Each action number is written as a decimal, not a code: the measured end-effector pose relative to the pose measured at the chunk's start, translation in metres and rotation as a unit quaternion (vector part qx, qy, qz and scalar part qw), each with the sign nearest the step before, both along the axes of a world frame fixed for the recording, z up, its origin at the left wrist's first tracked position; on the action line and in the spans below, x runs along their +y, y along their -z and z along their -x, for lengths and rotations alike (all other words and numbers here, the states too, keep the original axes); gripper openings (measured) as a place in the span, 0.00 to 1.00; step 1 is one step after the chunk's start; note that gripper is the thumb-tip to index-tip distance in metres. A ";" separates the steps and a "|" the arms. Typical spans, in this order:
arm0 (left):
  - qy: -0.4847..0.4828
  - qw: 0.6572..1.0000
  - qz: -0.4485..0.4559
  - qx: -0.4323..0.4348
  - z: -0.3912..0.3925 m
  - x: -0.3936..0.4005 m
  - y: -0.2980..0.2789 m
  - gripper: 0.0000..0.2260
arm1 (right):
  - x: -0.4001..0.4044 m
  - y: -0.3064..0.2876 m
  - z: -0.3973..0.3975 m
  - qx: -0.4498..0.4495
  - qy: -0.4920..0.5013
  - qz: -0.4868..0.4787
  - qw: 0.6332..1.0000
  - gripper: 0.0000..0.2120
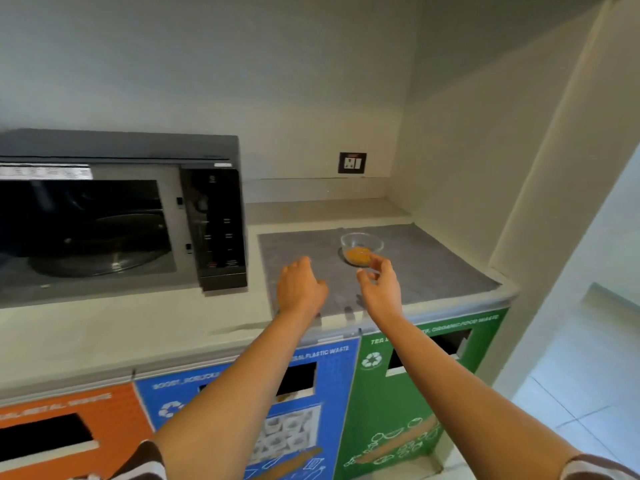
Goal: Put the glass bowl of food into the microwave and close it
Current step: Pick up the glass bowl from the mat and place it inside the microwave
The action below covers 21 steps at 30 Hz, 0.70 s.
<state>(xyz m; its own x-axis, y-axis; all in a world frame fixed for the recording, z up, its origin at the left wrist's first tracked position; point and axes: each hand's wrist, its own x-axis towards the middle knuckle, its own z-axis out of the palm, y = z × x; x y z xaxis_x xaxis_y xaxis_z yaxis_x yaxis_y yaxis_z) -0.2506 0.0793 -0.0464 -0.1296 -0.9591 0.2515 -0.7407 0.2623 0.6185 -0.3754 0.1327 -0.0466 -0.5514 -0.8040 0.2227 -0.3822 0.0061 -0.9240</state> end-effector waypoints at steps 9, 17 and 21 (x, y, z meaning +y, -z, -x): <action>0.017 0.999 -0.030 -0.010 0.060 -0.075 0.027 0.21 | -0.067 0.024 0.057 -0.036 0.037 -0.027 0.998 0.19; 0.021 0.997 -0.069 -0.007 0.098 -0.164 0.056 0.21 | -0.139 0.033 0.109 -0.042 0.106 -0.083 0.990 0.22; 0.035 0.997 -0.068 -0.030 0.108 -0.198 0.073 0.21 | -0.175 0.035 0.127 -0.040 0.119 -0.143 0.982 0.22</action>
<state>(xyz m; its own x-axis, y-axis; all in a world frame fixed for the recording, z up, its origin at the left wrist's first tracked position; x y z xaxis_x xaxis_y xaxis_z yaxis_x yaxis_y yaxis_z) -0.3586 -0.1192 -0.1192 -0.2085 -0.9720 0.1086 -0.7607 0.2310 0.6066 -0.5026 -0.0421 -0.0817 -0.7377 -0.6736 -0.0451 -0.2642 0.3496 -0.8989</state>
